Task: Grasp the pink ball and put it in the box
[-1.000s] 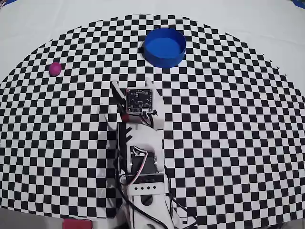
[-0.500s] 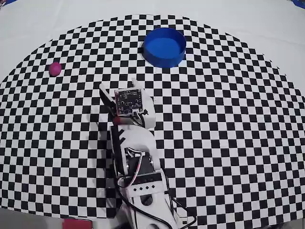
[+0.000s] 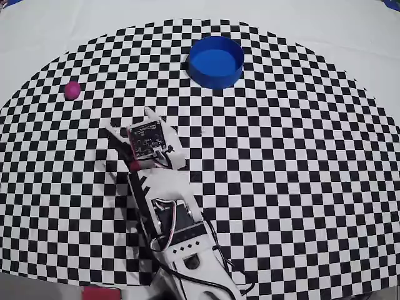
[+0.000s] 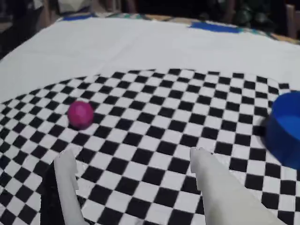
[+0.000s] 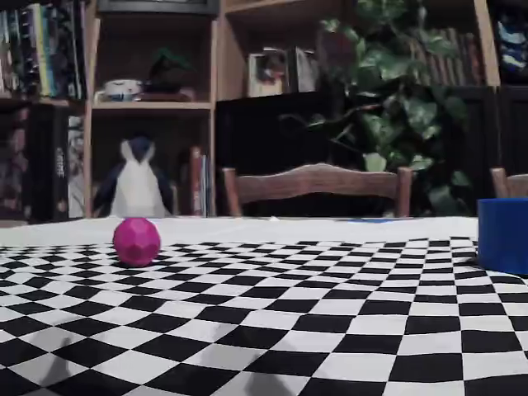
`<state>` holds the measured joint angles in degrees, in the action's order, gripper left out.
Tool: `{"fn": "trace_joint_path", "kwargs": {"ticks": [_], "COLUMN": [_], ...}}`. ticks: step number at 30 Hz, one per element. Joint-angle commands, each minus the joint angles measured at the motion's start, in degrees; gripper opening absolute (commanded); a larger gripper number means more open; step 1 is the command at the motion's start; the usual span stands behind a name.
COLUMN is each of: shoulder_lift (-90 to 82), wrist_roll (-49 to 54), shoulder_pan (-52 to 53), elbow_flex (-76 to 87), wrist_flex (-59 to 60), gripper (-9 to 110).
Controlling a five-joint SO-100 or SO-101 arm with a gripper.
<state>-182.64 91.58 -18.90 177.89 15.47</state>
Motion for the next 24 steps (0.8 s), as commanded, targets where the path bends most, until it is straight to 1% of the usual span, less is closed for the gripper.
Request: {"fn": "trace_joint_path", "kwargs": {"ticks": [1, 18, 24], "shoulder_lift": [0.35, 0.88, 1.32], "wrist_roll": [0.44, 0.44, 0.44], "shoulder_pan": [-2.55, -11.51, -11.78], "elbow_flex": [0.44, 0.44, 0.44], "wrist_flex": [-1.14, -2.2, -2.55], "gripper": [28, 28, 28]}}
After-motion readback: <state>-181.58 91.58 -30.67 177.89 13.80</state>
